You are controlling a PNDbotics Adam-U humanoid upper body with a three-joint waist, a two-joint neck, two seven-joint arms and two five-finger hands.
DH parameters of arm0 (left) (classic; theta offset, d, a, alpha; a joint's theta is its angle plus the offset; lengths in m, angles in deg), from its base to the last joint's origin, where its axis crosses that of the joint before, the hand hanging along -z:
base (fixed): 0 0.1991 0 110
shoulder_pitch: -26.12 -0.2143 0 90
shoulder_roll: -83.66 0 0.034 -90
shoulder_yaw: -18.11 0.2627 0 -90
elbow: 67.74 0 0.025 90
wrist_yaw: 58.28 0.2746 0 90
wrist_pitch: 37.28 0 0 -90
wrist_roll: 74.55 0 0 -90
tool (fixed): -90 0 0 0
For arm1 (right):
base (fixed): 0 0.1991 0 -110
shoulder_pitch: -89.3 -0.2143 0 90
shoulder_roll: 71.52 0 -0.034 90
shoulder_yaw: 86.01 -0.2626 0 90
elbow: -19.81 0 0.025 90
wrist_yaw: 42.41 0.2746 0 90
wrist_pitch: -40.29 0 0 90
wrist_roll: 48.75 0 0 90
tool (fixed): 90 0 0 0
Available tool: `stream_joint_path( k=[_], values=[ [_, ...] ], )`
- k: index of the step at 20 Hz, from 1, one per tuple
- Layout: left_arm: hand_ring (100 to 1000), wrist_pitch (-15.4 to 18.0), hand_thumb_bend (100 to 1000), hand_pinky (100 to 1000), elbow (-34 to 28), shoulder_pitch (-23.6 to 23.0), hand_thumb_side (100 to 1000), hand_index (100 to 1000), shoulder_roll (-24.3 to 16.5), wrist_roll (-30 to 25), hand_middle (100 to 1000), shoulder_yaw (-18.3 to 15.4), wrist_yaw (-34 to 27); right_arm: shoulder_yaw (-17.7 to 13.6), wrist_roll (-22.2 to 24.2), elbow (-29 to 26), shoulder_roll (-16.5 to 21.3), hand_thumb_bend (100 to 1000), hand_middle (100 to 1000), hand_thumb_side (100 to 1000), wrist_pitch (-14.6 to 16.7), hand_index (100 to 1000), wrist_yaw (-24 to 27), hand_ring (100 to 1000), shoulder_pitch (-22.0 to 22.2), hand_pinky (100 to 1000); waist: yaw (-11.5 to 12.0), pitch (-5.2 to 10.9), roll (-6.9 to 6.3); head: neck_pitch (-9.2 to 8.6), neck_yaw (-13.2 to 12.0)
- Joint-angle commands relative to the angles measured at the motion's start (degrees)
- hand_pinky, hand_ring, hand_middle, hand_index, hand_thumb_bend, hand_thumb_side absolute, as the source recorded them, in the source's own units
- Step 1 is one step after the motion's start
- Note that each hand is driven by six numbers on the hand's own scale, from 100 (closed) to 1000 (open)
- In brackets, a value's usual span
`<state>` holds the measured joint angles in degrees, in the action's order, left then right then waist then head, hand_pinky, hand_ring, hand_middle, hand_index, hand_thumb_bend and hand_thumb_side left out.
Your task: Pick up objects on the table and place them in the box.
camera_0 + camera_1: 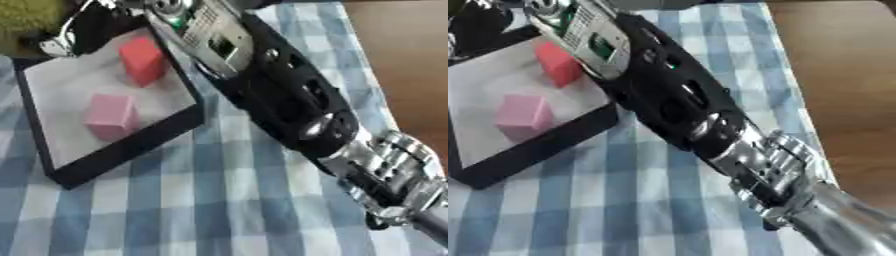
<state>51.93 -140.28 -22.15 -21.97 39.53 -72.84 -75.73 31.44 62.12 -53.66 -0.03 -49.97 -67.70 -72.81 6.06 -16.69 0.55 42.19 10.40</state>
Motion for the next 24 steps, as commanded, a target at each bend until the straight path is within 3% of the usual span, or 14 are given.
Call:
stream_joint_path(
  k=[1,7,13,19,24],
  values=[
    [804,0.1,311,797,-0.4,1.2,899,907,-0.9,-0.3,743,-0.1,0.6,0.6,0.0,-0.4,-1.3,318,447,100,-0.2,583,-0.7,539,-0.5,795,0.3,1.72,0.47,0.41,0.4],
    [804,0.2,312,797,-0.3,1.2,900,907,0.0,-0.4,741,0.1,0.8,2.7,1.5,-0.2,-2.9,326,455,100,0.0,593,-2.2,549,0.9,802,0.9,1.84,0.87,0.65,1.2],
    [803,0.3,311,797,-0.3,1.7,902,907,1.3,-0.8,740,0.5,1.1,3.3,2.0,3.9,-4.9,343,477,100,0.3,619,-6.1,564,3.2,809,2.1,1.65,1.06,0.85,3.1],
    [803,0.3,309,798,-0.4,1.5,904,907,1.9,-0.8,740,0.7,1.5,2.5,0.4,7.2,-5.4,350,478,100,1.2,621,-8.5,563,4.3,810,2.7,1.3,1.26,0.32,3.9],
    [803,0.1,308,798,-0.1,0.7,907,907,1.6,-0.7,740,0.4,1.8,-0.2,-3.9,5.8,-4.3,357,474,100,-0.8,616,-7.1,550,3.2,804,2.5,1.18,1.35,0.05,4.0]
  ],
)
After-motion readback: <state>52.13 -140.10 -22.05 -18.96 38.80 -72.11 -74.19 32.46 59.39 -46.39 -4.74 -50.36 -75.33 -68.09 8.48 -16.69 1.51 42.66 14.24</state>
